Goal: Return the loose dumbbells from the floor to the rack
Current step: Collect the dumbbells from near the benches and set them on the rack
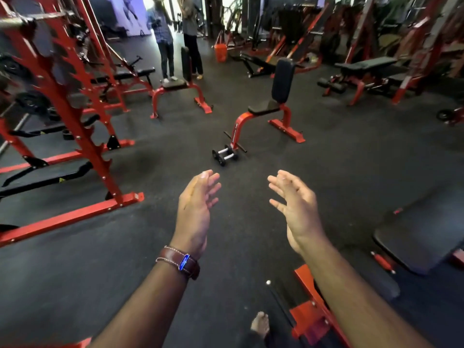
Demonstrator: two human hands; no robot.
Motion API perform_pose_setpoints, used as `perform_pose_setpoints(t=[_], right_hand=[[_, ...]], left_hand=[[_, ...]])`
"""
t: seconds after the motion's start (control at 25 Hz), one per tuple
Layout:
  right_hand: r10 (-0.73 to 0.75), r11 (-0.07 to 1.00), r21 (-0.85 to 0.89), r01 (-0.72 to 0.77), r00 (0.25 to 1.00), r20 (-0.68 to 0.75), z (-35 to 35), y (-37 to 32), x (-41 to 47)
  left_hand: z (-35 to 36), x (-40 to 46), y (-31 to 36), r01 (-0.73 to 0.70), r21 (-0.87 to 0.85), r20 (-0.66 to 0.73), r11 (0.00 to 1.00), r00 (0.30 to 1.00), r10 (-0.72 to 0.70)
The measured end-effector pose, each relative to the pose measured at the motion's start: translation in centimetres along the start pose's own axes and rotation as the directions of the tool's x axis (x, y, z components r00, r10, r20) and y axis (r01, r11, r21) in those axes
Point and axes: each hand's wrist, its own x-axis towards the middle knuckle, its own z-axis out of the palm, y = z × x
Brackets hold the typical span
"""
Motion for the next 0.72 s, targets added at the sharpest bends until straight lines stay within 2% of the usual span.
perform_pose_setpoints(t=[0.16, 0.44, 0.72], right_hand=[[0.046, 0.999, -0.015, -0.046, 0.998, 0.031, 4.3, 3.4, 14.8], [0.113, 0.991, -0.081, -0.106, 0.99, 0.085, 12.0, 5.7, 39.3], [0.174, 0.979, -0.118, -0.166, 0.983, 0.058, 20.8, 13.8, 63.5]], left_hand=[[2.0, 15.2, -3.5, 0.042, 0.009, -0.045, 0.999, 0.998, -0.041], [5.9, 39.3, -6.5, 0.12, -0.004, -0.102, 0.993, 0.988, -0.12], [6.3, 65.0, -14.2, 0.249, 0.031, -0.114, 0.968, 0.963, -0.244]])
